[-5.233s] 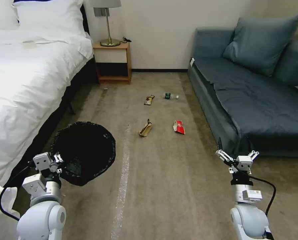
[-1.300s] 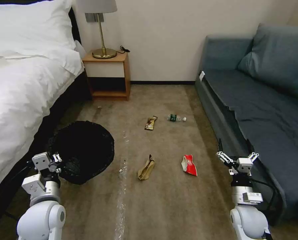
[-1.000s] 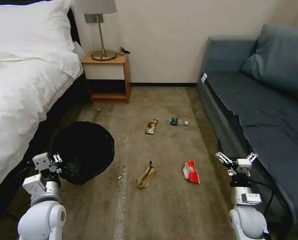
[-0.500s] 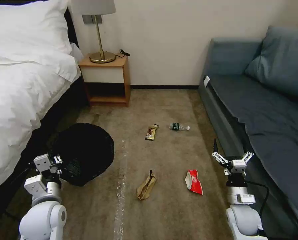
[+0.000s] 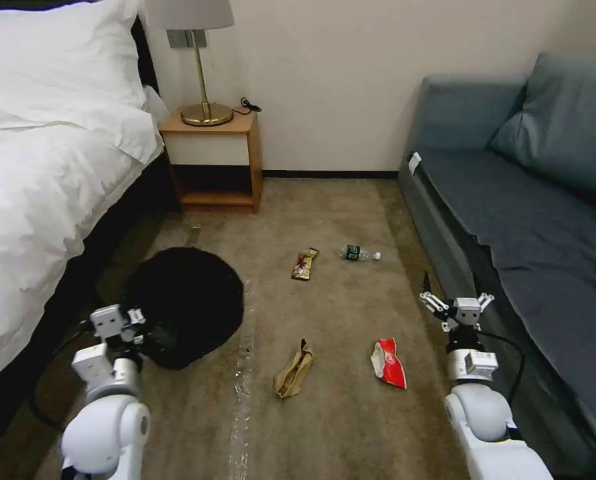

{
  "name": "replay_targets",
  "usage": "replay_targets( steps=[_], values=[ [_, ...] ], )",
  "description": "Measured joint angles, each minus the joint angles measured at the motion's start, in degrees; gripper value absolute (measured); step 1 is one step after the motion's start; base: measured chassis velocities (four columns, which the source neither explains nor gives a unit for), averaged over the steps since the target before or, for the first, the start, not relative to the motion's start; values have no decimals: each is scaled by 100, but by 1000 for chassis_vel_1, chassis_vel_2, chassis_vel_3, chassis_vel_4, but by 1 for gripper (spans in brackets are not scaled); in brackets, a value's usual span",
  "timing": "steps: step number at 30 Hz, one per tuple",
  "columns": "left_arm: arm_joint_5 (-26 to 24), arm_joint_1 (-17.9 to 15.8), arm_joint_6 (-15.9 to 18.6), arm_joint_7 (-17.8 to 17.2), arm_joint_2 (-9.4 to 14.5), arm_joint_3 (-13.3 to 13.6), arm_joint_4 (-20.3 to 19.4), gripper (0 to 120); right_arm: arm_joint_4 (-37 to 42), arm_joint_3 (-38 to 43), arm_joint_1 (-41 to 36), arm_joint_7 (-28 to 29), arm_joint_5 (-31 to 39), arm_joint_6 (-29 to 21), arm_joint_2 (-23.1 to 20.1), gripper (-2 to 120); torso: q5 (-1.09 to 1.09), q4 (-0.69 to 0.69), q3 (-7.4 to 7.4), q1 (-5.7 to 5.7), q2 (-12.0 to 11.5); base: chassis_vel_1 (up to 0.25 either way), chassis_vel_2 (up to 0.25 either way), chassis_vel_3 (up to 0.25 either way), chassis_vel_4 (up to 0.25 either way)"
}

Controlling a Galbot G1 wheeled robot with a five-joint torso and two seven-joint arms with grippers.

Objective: Pick up the trash bin, then pick up the garbage on the floor and place it into the trash bin.

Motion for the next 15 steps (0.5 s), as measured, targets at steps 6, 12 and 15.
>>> replay_targets(
  steps=[6,12,15],
  values=[
    [123,95,-81,-22,-62,126,-23,4,-352,-357,180,3,859,-257,-271,100,0,4,0,0,0,0,0,0,0],
    [242,114,-176,-3,-144,214,5,4,-913,-924,581,-48,1280,-426,-644,100,-1,2,0,0,0,0,0,0,0],
    [246,75,-181,-20,-151,178,43,4,-1216,-1176,759,-20,1161,-244,-686,100,-1,3,0,0,0,0,0,0,0]
  ],
)
